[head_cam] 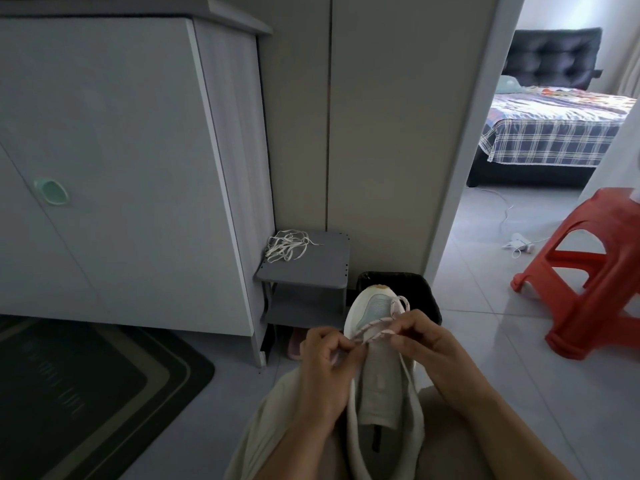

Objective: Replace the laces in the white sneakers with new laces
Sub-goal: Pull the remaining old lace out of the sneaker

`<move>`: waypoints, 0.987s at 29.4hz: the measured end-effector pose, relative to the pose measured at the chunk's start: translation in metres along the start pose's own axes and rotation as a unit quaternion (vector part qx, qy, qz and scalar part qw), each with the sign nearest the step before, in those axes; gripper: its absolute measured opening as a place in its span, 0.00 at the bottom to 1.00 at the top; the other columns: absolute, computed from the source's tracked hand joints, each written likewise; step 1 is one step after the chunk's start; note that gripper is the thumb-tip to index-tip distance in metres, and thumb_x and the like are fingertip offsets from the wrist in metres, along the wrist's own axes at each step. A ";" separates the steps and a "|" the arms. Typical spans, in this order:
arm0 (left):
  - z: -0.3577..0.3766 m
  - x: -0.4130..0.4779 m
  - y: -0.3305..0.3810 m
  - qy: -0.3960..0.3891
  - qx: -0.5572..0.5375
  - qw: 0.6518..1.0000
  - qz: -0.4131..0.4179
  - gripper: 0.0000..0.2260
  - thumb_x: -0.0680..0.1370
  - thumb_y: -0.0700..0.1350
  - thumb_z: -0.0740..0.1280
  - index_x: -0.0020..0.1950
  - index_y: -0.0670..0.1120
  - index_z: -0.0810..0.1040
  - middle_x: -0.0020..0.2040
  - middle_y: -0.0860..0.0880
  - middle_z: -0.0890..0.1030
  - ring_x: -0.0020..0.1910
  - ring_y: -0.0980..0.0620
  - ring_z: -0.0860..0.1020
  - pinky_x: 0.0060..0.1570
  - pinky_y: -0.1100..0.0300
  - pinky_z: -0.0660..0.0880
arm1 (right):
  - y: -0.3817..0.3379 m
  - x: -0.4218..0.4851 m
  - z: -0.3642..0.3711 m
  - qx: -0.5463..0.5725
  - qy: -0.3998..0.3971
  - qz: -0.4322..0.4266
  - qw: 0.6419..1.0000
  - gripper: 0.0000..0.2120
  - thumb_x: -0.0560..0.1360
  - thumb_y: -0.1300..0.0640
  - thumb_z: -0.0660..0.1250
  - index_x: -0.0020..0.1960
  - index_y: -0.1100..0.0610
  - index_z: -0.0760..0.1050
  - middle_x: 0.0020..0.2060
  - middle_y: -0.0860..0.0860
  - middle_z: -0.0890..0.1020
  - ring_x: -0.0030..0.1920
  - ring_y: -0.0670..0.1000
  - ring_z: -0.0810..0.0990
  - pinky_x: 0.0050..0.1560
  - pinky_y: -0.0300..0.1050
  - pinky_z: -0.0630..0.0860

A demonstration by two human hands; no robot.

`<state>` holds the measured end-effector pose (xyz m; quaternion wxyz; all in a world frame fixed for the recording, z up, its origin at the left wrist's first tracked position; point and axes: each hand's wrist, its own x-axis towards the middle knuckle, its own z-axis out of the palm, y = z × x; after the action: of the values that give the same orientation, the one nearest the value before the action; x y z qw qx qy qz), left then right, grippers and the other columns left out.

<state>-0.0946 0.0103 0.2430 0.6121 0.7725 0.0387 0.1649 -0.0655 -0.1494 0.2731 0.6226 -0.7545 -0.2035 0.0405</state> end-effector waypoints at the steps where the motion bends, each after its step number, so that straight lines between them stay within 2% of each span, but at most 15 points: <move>1: -0.001 -0.001 0.000 0.011 -0.007 1.000 0.005 0.13 0.70 0.39 0.73 0.32 0.50 0.73 0.45 0.51 0.73 0.44 0.56 0.72 0.43 0.75 0.68 | 0.001 0.003 -0.002 -0.049 0.028 0.005 0.998 0.11 0.74 0.66 0.65 0.39 0.51 0.77 0.43 0.50 0.77 0.44 0.49 0.78 0.41 0.36 0.75; 4: -0.003 -0.004 -0.001 0.016 -0.016 1.000 0.011 0.13 0.70 0.38 0.73 0.32 0.50 0.72 0.43 0.50 0.73 0.43 0.53 0.73 0.42 0.74 0.69 | -0.011 0.010 -0.018 -0.099 0.197 0.084 0.972 0.08 0.74 0.62 0.66 0.50 0.51 0.76 0.52 0.52 0.77 0.40 0.47 0.78 0.36 0.36 0.72; 6: -0.001 -0.004 -0.003 0.015 -0.010 1.000 0.009 0.12 0.70 0.40 0.73 0.32 0.51 0.73 0.43 0.50 0.74 0.43 0.52 0.74 0.43 0.72 0.70 | -0.016 0.009 -0.025 -0.227 0.269 0.043 0.935 0.13 0.74 0.59 0.67 0.58 0.53 0.74 0.58 0.52 0.71 0.39 0.46 0.76 0.37 0.32 0.68; 8: 0.001 -0.003 -0.003 0.021 -0.011 1.000 0.007 0.13 0.70 0.40 0.74 0.32 0.52 0.73 0.41 0.51 0.74 0.42 0.53 0.75 0.43 0.72 0.70 | -0.025 0.006 -0.014 -0.349 0.204 -0.103 0.909 0.10 0.72 0.57 0.69 0.52 0.53 0.78 0.53 0.48 0.73 0.39 0.40 0.74 0.39 0.27 0.66; 10: 0.002 -0.002 -0.004 0.028 -0.018 0.999 0.021 0.12 0.68 0.41 0.74 0.32 0.52 0.73 0.40 0.50 0.75 0.41 0.56 0.74 0.41 0.73 0.70 | -0.028 0.005 0.009 -0.481 0.053 -0.149 0.862 0.08 0.66 0.52 0.75 0.44 0.51 0.80 0.43 0.45 0.77 0.40 0.41 0.74 0.39 0.28 0.70; 12: 0.001 -0.004 -0.006 0.017 -0.013 0.999 0.034 0.10 0.68 0.44 0.72 0.33 0.52 0.72 0.40 0.50 0.74 0.41 0.58 0.74 0.41 0.73 0.70 | -0.019 0.013 0.021 -0.587 -0.008 -0.235 0.775 0.09 0.60 0.54 0.79 0.37 0.52 0.80 0.35 0.46 0.79 0.38 0.46 0.77 0.35 0.37 0.76; 13: 0.001 -0.005 -0.006 0.015 -0.009 0.999 0.036 0.09 0.68 0.45 0.71 0.33 0.52 0.72 0.40 0.50 0.74 0.41 0.58 0.73 0.41 0.72 0.70 | -0.018 0.018 0.022 -0.590 -0.020 -0.270 0.761 0.05 0.63 0.56 0.75 0.35 0.53 0.79 0.33 0.47 0.78 0.38 0.47 0.77 0.35 0.41 0.77; 14: 0.000 -0.005 -0.006 0.021 -0.007 0.999 0.036 0.08 0.68 0.45 0.69 0.33 0.52 0.72 0.40 0.50 0.74 0.41 0.56 0.73 0.41 0.72 0.70 | -0.021 0.021 0.020 -0.553 -0.040 -0.275 0.785 0.03 0.67 0.56 0.69 0.35 0.54 0.79 0.33 0.47 0.78 0.39 0.44 0.76 0.38 0.40 0.77; 15: 0.000 -0.005 -0.006 0.030 -0.004 0.999 0.034 0.07 0.68 0.46 0.68 0.33 0.52 0.72 0.39 0.51 0.74 0.40 0.55 0.73 0.41 0.71 0.69 | -0.025 0.018 0.015 -0.473 -0.046 -0.249 0.844 0.07 0.70 0.54 0.64 0.37 0.54 0.79 0.35 0.45 0.78 0.41 0.41 0.74 0.42 0.35 0.75; 17: -0.001 -0.004 -0.004 0.039 0.004 0.999 0.029 0.09 0.69 0.44 0.69 0.32 0.51 0.72 0.39 0.52 0.74 0.40 0.55 0.73 0.41 0.72 0.68 | -0.031 0.006 0.003 -0.248 -0.035 -0.154 0.956 0.08 0.71 0.49 0.63 0.40 0.51 0.79 0.37 0.43 0.77 0.42 0.39 0.74 0.43 0.29 0.71; 18: -0.002 -0.003 -0.005 0.034 0.009 0.999 0.031 0.11 0.71 0.42 0.71 0.32 0.51 0.72 0.40 0.52 0.74 0.40 0.56 0.73 0.41 0.72 0.68 | -0.029 -0.001 -0.004 -0.127 -0.021 -0.098 0.987 0.06 0.71 0.49 0.65 0.39 0.49 0.78 0.36 0.45 0.77 0.40 0.41 0.75 0.41 0.30 0.71; 20: -0.003 -0.004 -0.005 0.019 0.016 0.999 0.043 0.11 0.72 0.38 0.71 0.33 0.49 0.73 0.40 0.51 0.75 0.41 0.57 0.74 0.41 0.72 0.69 | -0.017 -0.017 -0.011 -0.003 0.016 0.020 1.000 0.06 0.73 0.55 0.67 0.38 0.50 0.77 0.36 0.47 0.79 0.39 0.46 0.75 0.39 0.30 0.71; 22: -0.004 -0.005 -0.005 0.018 0.008 0.999 0.047 0.12 0.72 0.37 0.70 0.33 0.49 0.73 0.40 0.51 0.75 0.42 0.57 0.74 0.41 0.72 0.69 | -0.004 -0.023 -0.009 -0.077 0.048 0.064 0.994 0.08 0.74 0.62 0.65 0.40 0.51 0.76 0.39 0.46 0.78 0.41 0.48 0.75 0.39 0.28 0.71; 25: -0.003 -0.007 -0.003 0.016 -0.020 0.999 0.035 0.10 0.70 0.40 0.71 0.33 0.49 0.73 0.40 0.50 0.74 0.41 0.60 0.74 0.41 0.73 0.69 | -0.015 -0.016 0.011 -0.320 0.099 -0.110 0.936 0.09 0.70 0.59 0.72 0.44 0.47 0.75 0.47 0.43 0.74 0.43 0.44 0.75 0.41 0.30 0.73; 29: 0.000 -0.008 -0.006 0.024 -0.024 0.998 0.055 0.08 0.64 0.57 0.63 0.33 0.53 0.73 0.39 0.51 0.75 0.41 0.58 0.74 0.40 0.72 0.70 | -0.030 0.001 0.036 -0.602 0.033 -0.176 0.778 0.21 0.46 0.48 0.83 0.33 0.52 0.79 0.31 0.47 0.79 0.33 0.48 0.78 0.33 0.42 0.77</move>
<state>-0.1012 0.0098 0.2352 0.6197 0.7541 0.0065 0.2175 -0.0837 -0.1111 0.2939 0.0435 -0.9273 -0.2950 -0.2261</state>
